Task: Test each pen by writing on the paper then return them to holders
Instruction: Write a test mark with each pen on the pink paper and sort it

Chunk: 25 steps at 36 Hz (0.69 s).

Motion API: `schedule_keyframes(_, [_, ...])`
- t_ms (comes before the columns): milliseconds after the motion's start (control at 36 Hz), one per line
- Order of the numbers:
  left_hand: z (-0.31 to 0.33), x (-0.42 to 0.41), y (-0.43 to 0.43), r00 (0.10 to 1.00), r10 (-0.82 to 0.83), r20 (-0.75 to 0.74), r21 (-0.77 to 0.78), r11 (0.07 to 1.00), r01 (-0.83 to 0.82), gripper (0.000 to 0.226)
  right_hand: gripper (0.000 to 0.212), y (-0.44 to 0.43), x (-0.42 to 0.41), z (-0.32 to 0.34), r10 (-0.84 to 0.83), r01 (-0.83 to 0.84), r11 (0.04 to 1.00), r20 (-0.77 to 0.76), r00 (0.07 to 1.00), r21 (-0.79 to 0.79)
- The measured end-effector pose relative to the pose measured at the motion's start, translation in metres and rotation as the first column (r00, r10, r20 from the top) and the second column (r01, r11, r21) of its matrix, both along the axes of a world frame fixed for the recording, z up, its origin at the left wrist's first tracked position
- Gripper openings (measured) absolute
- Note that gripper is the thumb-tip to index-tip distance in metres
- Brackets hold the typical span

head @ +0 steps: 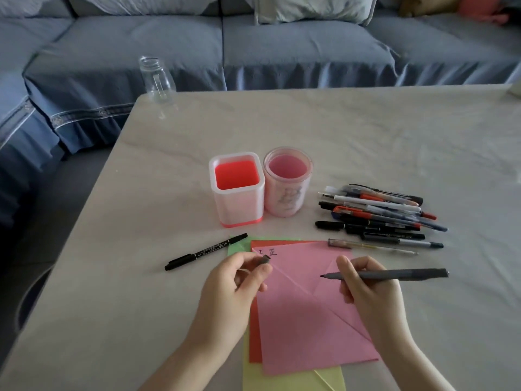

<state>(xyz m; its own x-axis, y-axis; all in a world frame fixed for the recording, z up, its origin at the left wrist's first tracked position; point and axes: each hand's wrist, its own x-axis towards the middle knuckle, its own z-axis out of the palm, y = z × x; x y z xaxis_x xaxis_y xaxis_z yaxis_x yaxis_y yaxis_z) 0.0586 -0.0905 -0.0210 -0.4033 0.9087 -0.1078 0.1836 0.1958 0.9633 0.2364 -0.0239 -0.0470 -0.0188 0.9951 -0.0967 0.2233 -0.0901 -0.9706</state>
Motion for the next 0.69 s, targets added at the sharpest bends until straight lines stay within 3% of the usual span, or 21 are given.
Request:
schedule_keyframes(222, [0.020,0.023,0.001,0.988,-0.112,0.104,0.073,0.992,0.104,0.016,0.034,-0.007,-0.007,0.038,-0.069,0.037,0.993,-0.299,0.952,-0.109])
schedule_keyframes(694, [0.030,0.029,-0.003,0.984,-0.168,0.057,0.061,0.984,0.165,0.025,0.037,-0.016,-0.011,0.061,0.000,-0.009,1.000,-0.306,0.952,-0.029])
